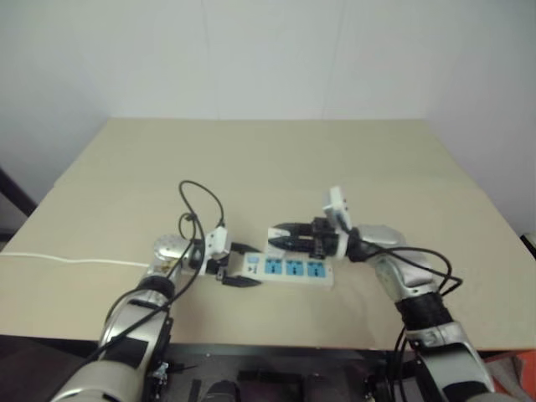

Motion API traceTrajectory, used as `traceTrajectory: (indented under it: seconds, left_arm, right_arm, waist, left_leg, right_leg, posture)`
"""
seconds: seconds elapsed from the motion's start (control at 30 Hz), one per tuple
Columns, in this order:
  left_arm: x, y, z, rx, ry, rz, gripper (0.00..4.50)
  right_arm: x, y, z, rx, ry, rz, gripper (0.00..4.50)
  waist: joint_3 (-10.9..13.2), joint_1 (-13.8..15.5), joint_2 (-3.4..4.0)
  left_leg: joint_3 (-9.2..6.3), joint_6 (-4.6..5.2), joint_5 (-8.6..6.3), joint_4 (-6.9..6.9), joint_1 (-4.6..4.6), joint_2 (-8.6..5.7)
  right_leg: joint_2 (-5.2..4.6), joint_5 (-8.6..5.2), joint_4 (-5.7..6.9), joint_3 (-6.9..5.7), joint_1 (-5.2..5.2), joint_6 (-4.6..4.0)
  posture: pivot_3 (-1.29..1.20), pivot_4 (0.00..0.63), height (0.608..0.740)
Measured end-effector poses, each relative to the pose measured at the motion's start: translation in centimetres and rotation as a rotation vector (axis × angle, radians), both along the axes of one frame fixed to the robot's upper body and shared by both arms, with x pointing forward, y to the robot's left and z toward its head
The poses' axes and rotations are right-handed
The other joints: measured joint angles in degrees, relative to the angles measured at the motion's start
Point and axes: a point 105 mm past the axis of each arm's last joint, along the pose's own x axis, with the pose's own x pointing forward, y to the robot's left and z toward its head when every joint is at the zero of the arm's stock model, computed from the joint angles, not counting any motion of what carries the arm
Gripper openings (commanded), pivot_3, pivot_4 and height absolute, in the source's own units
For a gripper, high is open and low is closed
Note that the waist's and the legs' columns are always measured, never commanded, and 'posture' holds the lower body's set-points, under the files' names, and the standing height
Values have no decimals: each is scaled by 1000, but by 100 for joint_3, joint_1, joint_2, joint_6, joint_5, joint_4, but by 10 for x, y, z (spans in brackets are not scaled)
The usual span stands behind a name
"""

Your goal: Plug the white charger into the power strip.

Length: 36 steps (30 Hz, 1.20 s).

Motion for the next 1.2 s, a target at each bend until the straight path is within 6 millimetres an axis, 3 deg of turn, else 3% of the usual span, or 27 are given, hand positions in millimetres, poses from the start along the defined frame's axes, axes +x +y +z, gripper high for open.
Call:
traceTrajectory:
  seconds: [0.53,0.87,1.2]
  left_arm:
    - [-1,2,-2,9,26,0,3283]
    - [-1,2,-1,8,28,2,3283]
    - [-1,2,-1,8,28,2,3283]
  right_arm:
    - [9,-4,-22,-55,-19,12,1137]
    - [17,-3,-21,-73,-62,14,1137]
    - [12,-7,-26,-86,-94,34,1137]
  waist:
    - [0,-21,0]
    - [0,-28,0]
    - [0,-27,0]
  left_leg:
    - [0,0,0,0,1,1]
    - [0,0,0,0,2,0]
    - [0,0,0,0,2,0]
  right_leg:
    - [1,0,1,0,-1,0]
    - [1,0,2,0,-1,0]
    - [1,0,1,0,0,0]
  posture:
    - [0,150,740]
    - [0,150,740]
    - [0,150,740]
